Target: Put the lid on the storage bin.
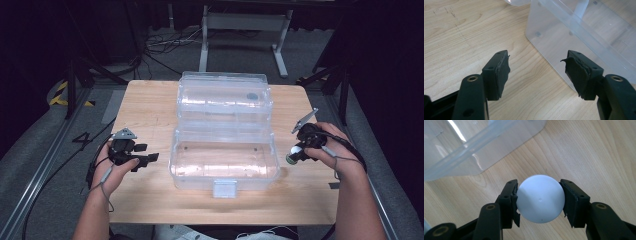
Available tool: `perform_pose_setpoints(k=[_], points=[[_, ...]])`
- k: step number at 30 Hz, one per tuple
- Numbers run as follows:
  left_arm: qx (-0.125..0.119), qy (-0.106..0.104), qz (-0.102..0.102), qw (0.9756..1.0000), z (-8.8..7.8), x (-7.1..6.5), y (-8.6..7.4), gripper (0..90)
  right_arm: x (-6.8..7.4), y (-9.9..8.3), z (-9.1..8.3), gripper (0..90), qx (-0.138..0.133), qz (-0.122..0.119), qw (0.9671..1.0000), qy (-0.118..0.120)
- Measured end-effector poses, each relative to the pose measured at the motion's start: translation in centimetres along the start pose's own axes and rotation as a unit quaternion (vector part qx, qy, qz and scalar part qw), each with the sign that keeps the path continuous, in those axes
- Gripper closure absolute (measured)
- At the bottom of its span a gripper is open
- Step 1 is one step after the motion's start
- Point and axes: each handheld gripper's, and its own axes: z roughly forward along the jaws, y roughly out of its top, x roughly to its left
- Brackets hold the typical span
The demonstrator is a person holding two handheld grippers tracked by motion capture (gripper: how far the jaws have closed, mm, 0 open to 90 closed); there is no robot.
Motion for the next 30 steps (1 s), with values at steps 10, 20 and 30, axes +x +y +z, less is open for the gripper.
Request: perform_pose_setpoints(k=[10,20,30], points=[[0.000,0.004,-0.003,1.0000,-0.3,0.0,-0.4,36.3,1.3,0.4,-2.2,50.6,-0.013,-0.027,0.9993,-0.021],[0.002,0.006,-0.005,1.0000,-0.4,0.0,-0.6,36.3,2.7,0.9,-4.1,50.6,-0.036,-0.053,0.9973,-0.036],[0.004,0.008,-0.008,0.9999,-0.6,0.0,-1.0,36.0,4.2,1.5,-5.3,50.6,-0.057,-0.075,0.9948,-0.039]])
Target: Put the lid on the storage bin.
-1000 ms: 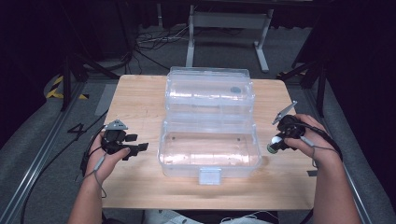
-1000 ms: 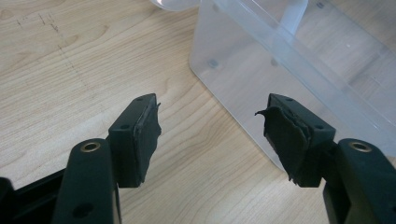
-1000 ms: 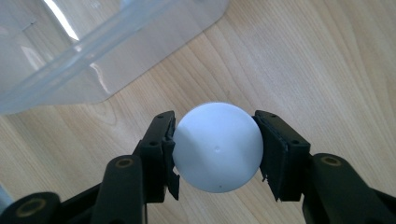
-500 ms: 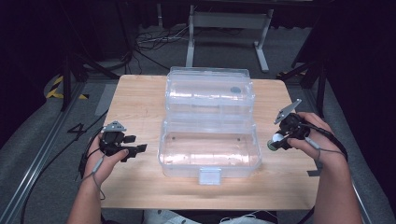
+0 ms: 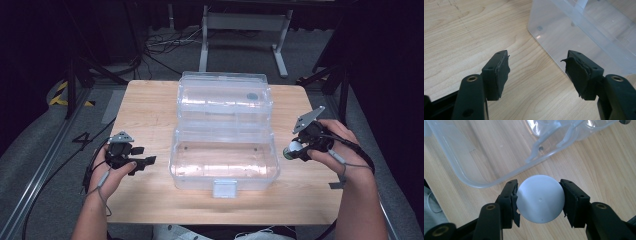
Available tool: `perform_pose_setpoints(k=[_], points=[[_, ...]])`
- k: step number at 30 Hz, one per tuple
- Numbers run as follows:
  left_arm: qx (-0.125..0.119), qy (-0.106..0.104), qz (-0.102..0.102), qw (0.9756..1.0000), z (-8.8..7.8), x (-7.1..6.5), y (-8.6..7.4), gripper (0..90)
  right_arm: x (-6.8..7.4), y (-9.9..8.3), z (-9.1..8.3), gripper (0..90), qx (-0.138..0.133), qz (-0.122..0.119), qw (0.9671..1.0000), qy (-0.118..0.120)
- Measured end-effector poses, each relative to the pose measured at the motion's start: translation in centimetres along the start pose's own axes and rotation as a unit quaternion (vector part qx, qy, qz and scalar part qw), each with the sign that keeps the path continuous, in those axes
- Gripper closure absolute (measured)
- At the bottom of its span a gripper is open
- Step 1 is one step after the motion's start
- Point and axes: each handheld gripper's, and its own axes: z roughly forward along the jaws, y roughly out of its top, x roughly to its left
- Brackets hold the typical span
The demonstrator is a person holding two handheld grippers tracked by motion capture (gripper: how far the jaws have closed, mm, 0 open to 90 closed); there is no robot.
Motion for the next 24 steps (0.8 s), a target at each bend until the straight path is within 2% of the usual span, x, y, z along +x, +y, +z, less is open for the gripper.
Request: perform_pose_setpoints(k=[9,13,24], points=[[0.001,0.003,-0.007,1.0000,-0.2,0.0,-0.4,35.8,0.9,0.9,-0.6,50.6,-0.026,-0.025,0.9992,0.016],[0.000,0.005,-0.007,1.0000,-0.3,0.1,-0.5,35.7,1.0,1.4,-0.4,50.6,-0.042,-0.037,0.9977,0.038],[0.004,0.002,-0.007,1.0000,-0.2,0.1,-0.5,35.5,2.2,2.4,0.0,50.6,-0.050,-0.065,0.9943,0.068]])
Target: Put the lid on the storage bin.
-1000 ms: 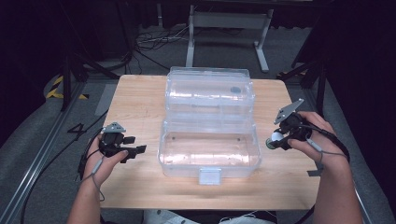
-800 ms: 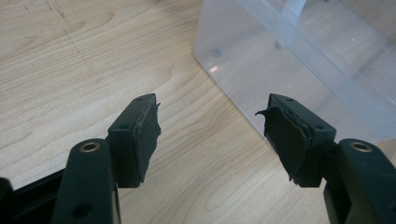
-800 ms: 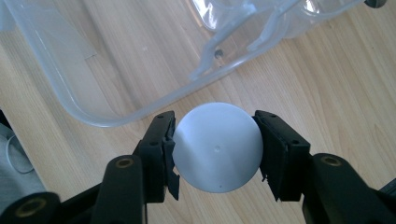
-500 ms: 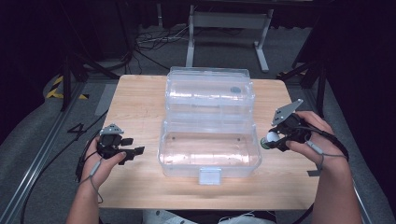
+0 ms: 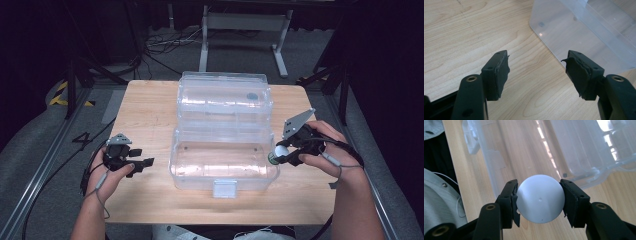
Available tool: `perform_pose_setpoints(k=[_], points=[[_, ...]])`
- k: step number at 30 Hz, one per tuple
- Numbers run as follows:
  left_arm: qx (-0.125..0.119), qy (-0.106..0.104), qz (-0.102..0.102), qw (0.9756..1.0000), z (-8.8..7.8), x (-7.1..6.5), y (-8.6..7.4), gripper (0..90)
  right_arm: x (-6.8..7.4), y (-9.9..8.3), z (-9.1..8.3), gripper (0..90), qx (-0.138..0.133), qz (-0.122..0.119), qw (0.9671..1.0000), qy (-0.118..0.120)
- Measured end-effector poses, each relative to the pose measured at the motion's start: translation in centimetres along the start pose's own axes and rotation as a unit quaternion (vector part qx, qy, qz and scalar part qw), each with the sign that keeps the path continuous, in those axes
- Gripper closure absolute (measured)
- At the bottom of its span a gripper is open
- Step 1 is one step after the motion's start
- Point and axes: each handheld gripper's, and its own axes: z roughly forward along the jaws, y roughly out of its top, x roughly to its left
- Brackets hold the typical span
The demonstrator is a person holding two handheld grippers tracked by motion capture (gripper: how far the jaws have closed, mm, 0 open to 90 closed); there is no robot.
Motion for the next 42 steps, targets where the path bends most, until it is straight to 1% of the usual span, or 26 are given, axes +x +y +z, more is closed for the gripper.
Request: perform_pose_setpoints(k=[1,2,5,8,9,10,11,15,20,23,25,26,28,31,32,33,34,35,36,39,40,41,42], points=[[0.000,0.000,0.000,1.0000,0.0,0.0,0.0,35.5,0.0,0.0,0.0,50.6,0.000,0.000,1.0000,0.000],[0.000,0.000,0.000,1.0000,0.0,0.0,0.0,35.5,0.0,0.2,0.3,50.6,-0.001,-0.007,0.9999,0.007],[0.000,0.000,0.000,1.0000,0.0,0.0,0.0,35.5,0.1,0.3,0.5,50.6,0.000,-0.013,0.9998,0.014],[0.000,-0.001,0.000,1.0000,0.0,0.0,0.0,35.5,0.2,0.5,0.9,50.6,0.000,-0.022,0.9994,0.028],[0.000,-0.001,0.000,1.0000,0.0,0.0,0.0,35.5,0.3,0.6,1.0,50.6,0.001,-0.022,0.9992,0.032],[0.000,-0.001,0.000,1.0000,0.0,0.0,0.0,35.5,0.3,0.6,1.0,50.6,0.001,-0.022,0.9992,0.032],[0.000,-0.001,0.000,1.0000,0.0,0.0,0.0,35.4,0.3,0.6,1.2,50.6,0.002,-0.027,0.9990,0.035],[0.000,-0.001,0.000,1.0000,0.0,0.0,0.0,35.4,0.4,0.9,1.9,50.6,0.012,-0.039,0.9980,0.048],[0.001,-0.001,0.000,1.0000,0.0,0.0,0.0,35.4,0.6,1.3,2.8,50.6,0.030,-0.050,0.9968,0.054],[0.000,-0.001,0.000,1.0000,0.1,0.0,0.0,35.4,0.6,1.4,3.3,50.6,0.035,-0.057,0.9960,0.059],[0.000,-0.002,0.000,1.0000,0.1,0.0,0.0,35.4,0.6,1.5,3.6,50.6,0.039,-0.058,0.9957,0.061],[0.001,-0.001,0.000,1.0000,0.0,0.0,0.0,35.4,0.5,1.5,3.8,50.6,0.040,-0.063,0.9953,0.061],[0.001,0.000,0.000,1.0000,0.1,0.0,0.0,35.4,0.4,1.5,4.0,50.6,0.043,-0.061,0.9952,0.064],[0.002,-0.001,0.000,1.0000,0.1,0.0,0.0,35.3,0.3,1.5,4.4,50.6,0.045,-0.066,0.9944,0.068],[0.002,-0.002,0.000,1.0000,0.1,0.0,0.0,35.4,0.3,1.5,4.7,50.6,0.049,-0.063,0.9943,0.070],[0.003,-0.001,0.001,1.0000,0.1,0.0,0.0,35.3,0.2,1.5,4.8,50.6,0.049,-0.068,0.9938,0.073],[0.003,-0.001,0.001,1.0000,0.1,0.0,0.0,35.3,0.2,1.5,5.0,50.6,0.055,-0.063,0.9937,0.074],[0.004,-0.001,0.000,1.0000,0.1,0.0,0.0,35.3,0.1,1.5,5.2,50.6,0.054,-0.067,0.9934,0.076],[0.003,-0.001,0.001,1.0000,0.1,0.0,0.0,35.3,0.1,1.5,5.3,50.6,0.059,-0.064,0.9932,0.077],[0.004,-0.001,0.001,1.0000,0.2,0.1,0.0,35.3,0.1,1.5,5.7,50.6,0.063,-0.066,0.9926,0.080],[0.004,-0.002,0.001,1.0000,0.2,0.1,0.0,35.3,0.0,1.6,5.8,50.6,0.062,-0.071,0.9923,0.080],[0.004,-0.003,0.000,1.0000,0.2,0.1,0.0,35.3,0.0,1.6,5.9,50.6,0.068,-0.068,0.9921,0.081],[0.004,-0.002,0.000,1.0000,0.2,0.1,0.0,35.3,0.0,1.6,6.1,50.6,0.066,-0.071,0.9919,0.082]])
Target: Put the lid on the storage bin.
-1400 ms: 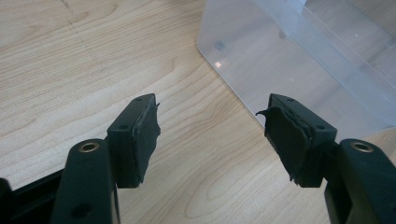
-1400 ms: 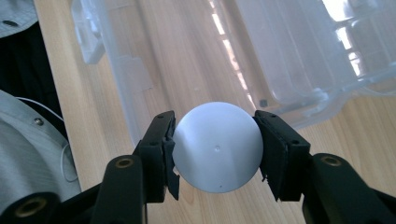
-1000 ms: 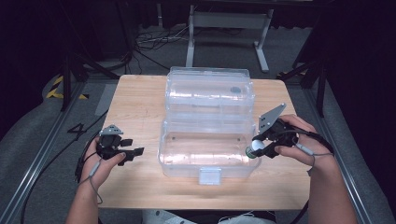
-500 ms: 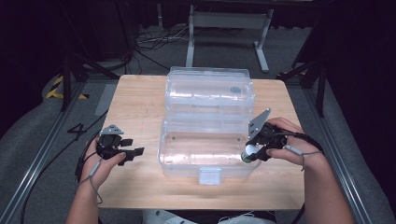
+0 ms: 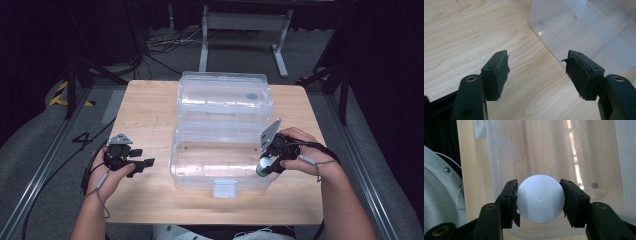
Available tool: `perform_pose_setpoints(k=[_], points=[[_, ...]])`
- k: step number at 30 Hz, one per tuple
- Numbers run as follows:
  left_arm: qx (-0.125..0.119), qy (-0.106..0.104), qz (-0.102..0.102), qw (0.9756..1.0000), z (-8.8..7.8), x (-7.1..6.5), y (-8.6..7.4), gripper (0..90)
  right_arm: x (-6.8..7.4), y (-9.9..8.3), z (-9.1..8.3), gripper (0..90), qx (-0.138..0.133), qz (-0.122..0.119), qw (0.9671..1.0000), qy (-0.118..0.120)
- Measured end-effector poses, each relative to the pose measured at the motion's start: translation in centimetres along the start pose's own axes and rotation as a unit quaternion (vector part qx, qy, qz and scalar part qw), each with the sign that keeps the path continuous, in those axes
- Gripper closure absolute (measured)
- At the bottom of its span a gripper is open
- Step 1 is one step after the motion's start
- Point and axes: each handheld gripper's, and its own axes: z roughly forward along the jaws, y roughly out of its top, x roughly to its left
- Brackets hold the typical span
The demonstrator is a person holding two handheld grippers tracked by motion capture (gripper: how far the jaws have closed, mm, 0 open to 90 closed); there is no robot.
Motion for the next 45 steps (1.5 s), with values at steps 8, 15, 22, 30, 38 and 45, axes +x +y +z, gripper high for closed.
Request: perform_pose_setpoints(k=[8,15,22,30,38,45], points=[[0.002,-0.002,-0.001,1.0000,0.1,0.0,0.0,35.2,-0.3,0.1,0.9,50.6,0.014,0.000,0.9999,0.007],[0.003,-0.003,-0.001,1.0000,0.1,0.0,0.0,35.2,-0.5,0.3,1.7,50.6,0.028,0.000,0.9995,0.013],[0.003,-0.002,0.000,1.0000,0.1,0.0,0.0,35.1,-0.6,0.4,2.4,50.6,0.039,0.001,0.9991,0.018],[0.006,-0.003,0.000,1.0000,0.2,0.1,0.0,35.0,-0.8,0.6,3.2,50.6,0.055,-0.001,0.9983,0.021],[0.007,-0.004,-0.002,1.0000,0.3,0.1,-0.1,34.8,-0.9,0.7,3.9,50.6,0.070,-0.008,0.9972,0.025],[0.008,-0.003,0.000,1.0000,0.3,0.1,-0.1,34.7,-1.0,0.8,4.4,50.6,0.075,-0.011,0.9967,0.028]])
